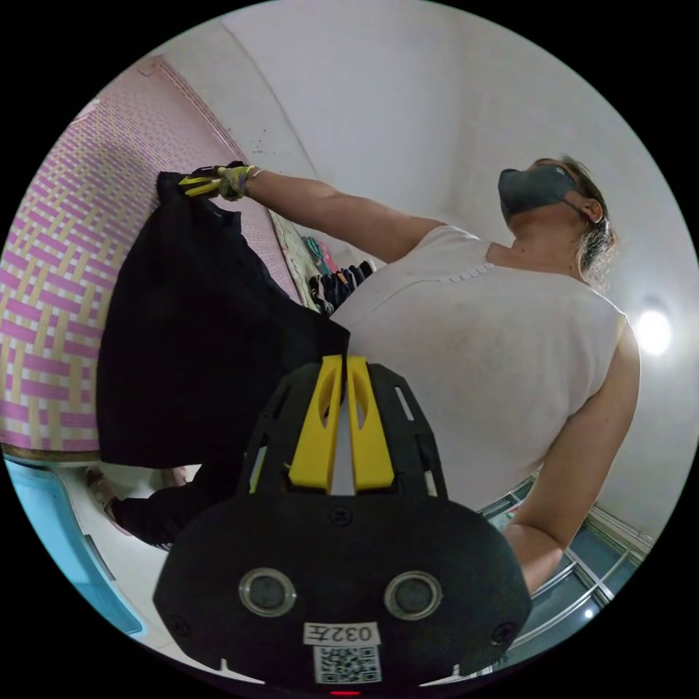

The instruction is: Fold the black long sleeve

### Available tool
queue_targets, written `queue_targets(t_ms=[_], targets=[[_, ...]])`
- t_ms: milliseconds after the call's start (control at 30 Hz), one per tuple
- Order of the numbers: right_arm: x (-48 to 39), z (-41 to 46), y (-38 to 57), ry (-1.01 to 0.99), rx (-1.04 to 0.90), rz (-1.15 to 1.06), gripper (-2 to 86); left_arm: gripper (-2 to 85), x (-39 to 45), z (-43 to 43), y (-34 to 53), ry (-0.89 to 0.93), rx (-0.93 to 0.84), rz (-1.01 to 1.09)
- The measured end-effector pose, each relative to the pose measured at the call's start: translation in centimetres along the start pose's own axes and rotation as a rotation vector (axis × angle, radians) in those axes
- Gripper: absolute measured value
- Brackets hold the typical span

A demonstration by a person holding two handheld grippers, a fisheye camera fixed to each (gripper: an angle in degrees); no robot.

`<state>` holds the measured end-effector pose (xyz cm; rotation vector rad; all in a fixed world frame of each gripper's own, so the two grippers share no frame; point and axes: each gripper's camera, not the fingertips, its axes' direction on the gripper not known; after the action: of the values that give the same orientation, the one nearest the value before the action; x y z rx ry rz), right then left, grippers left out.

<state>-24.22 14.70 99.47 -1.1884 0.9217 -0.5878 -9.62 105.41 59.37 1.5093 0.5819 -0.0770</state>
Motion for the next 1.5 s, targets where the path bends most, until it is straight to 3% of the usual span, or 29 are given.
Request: queue_targets(t_ms=[400,500,600,800,967,1200,1367,1500], targets=[[-2.6,-0.5,0.1,0.043,-0.005,-0.083,-0.4,-0.8,-0.5,-1.0,0.7,0.031,0.003,-0.020],[-2.5,-1.5,1.3,-0.031,0.031,-0.124,0.7,-0.8,-0.1,-1.3,0.6,0.026,-0.006,-0.015],[-3.7,-1.4,2.6,-0.080,0.049,-0.173,9.5,-0.9,0.2,-1.4,0.6,0.023,0.000,-0.016],[-11.5,2.7,6.3,0.320,0.022,-0.372,12.0,-0.9,0.9,-0.4,0.2,0.021,-0.007,-0.008],[-14.1,5.6,8.0,0.659,0.033,-0.401,7.4,-0.9,1.6,0.5,0.1,0.007,-0.026,-0.006],[-12.1,2.9,11.3,0.532,0.084,-0.379,0.8,-0.9,2.6,0.3,1.0,-0.019,-0.003,-0.009],[-8.7,-4.8,20.9,0.364,0.326,-0.473,-0.9,-0.9,4.0,0.1,0.9,-0.036,-0.023,0.032],[-0.9,-9.8,28.4,0.273,0.517,-0.396,-1.0,-0.8,4.1,2.4,0.6,0.035,-0.068,0.068]])
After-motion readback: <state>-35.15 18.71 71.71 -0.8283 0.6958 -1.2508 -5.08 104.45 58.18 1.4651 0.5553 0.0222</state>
